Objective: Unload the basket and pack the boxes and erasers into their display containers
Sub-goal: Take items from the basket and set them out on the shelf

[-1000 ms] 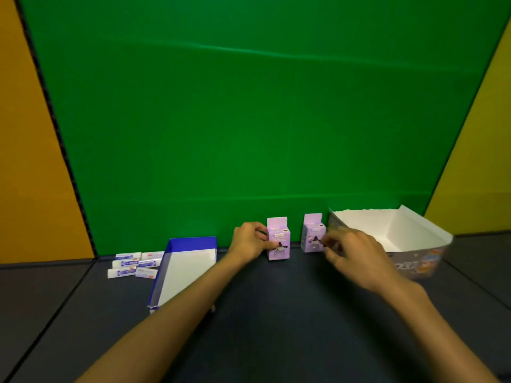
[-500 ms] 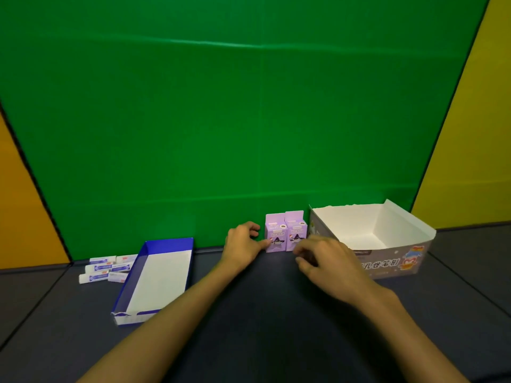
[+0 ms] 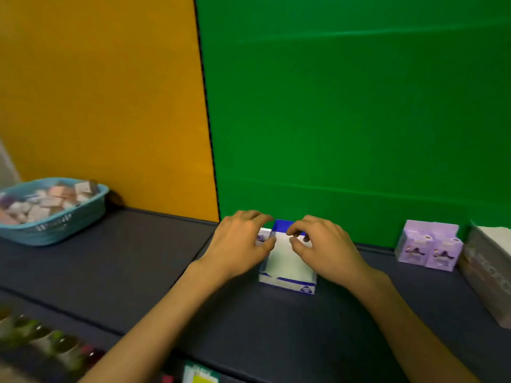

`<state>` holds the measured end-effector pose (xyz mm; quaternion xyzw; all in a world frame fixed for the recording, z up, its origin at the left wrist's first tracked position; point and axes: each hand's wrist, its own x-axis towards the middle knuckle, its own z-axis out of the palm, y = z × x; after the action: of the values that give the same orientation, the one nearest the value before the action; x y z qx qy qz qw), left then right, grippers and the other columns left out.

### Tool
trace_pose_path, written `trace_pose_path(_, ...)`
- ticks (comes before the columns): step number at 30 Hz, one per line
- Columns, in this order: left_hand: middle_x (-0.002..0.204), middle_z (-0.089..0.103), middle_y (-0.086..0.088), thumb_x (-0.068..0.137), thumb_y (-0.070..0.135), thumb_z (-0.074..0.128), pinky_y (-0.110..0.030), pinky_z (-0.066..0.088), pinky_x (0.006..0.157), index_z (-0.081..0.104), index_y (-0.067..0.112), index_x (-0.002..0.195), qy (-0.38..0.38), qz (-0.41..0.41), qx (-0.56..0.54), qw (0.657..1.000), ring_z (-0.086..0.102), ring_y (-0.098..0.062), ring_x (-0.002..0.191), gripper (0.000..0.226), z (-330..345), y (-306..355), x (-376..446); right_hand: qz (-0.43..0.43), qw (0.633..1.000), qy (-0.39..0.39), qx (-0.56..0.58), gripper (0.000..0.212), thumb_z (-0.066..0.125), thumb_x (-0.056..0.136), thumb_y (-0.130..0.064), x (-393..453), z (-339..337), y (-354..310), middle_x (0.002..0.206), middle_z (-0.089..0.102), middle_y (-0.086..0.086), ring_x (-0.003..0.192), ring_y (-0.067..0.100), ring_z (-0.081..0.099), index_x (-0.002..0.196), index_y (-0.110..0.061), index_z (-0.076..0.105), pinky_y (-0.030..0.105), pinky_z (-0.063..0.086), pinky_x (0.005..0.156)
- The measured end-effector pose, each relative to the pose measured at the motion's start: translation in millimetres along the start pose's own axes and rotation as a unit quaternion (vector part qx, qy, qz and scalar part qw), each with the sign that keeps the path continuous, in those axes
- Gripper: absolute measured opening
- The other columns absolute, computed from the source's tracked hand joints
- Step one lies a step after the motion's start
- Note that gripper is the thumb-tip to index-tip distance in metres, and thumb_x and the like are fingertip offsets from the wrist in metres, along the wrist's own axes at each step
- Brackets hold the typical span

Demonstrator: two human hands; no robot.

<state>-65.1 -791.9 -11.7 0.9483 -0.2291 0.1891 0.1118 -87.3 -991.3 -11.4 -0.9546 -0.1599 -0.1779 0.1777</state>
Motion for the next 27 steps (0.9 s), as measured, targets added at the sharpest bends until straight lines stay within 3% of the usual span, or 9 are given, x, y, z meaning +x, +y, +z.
trace_pose_path(6, 0.138, 0.055, 0.008, 0.094, 0.057, 0.048, -0.041, 0.044, 0.099, 0.052, 0.034, 0.137, -0.001, -0.081, 0.042, 0.996, 0.05, -0.02, 0.127, 0.049, -59.2, -101.3, -76.3, -0.075, 0.997, -0.004, 0.028, 0.019, 0.058, 0.095, -0.034, 40.7, 46.1, -111.2, 0.107, 0.062, -0.009, 0.099, 0.015, 0.058, 0.111, -0.03, 0.067, 0.03, 0.041, 0.073)
trace_pose_path(9, 0.144, 0.051, 0.009, 0.095, 0.058, 0.047, -0.041, 0.042, 0.102, 0.048, 0.036, 0.14, -0.007, -0.115, 0.055, 0.992, 0.045, -0.019, 0.132, 0.05, -86.9, -149.8, -119.9, -0.104, 0.993, -0.021, 0.054, 0.02, 0.06, 0.094, -0.034, 53.9, 68.1, -170.1, 0.107, 0.061, -0.008, 0.098, 0.017, 0.059, 0.112, -0.03, 0.067, 0.034, 0.047, 0.079)
trace_pose_path(13, 0.145, 0.049, 0.01, 0.095, 0.059, 0.047, -0.042, 0.042, 0.103, 0.048, 0.037, 0.14, -0.012, -0.15, 0.056, 0.987, 0.046, -0.017, 0.131, 0.05, -118.4, -207.5, -166.9, -0.122, 0.99, -0.022, 0.073, 0.019, 0.061, 0.094, -0.037, 72.0, 88.0, -237.7, 0.099, 0.054, -0.014, 0.097, 0.012, 0.058, 0.112, -0.032, 0.067, 0.033, 0.047, 0.078)
trace_pose_path(21, 0.144, 0.051, 0.009, 0.095, 0.059, 0.047, -0.041, 0.046, 0.099, 0.048, 0.035, 0.142, 0.013, -0.209, 0.068, 0.975, 0.048, -0.016, 0.131, 0.052, -179.7, -319.6, -263.2, -0.138, 0.987, -0.027, 0.074, 0.019, 0.061, 0.094, -0.04, 102.6, 136.2, -373.6, 0.104, 0.058, -0.015, 0.096, 0.008, 0.058, 0.112, -0.036, 0.065, 0.038, 0.053, 0.08)
trace_pose_path(27, 0.146, 0.052, 0.007, 0.096, 0.057, 0.047, -0.042, 0.049, 0.098, 0.048, 0.033, 0.143, 0.043, -0.237, 0.069, 0.968, 0.05, -0.018, 0.128, 0.053, -205.1, -387.7, -292.5, -0.155, 0.985, -0.041, 0.067, 0.021, 0.063, 0.093, -0.037, 130.6, 165.0, -439.8, 0.104, 0.056, -0.016, 0.097, 0.007, 0.058, 0.113, -0.034, 0.065, 0.035, 0.053, 0.079)
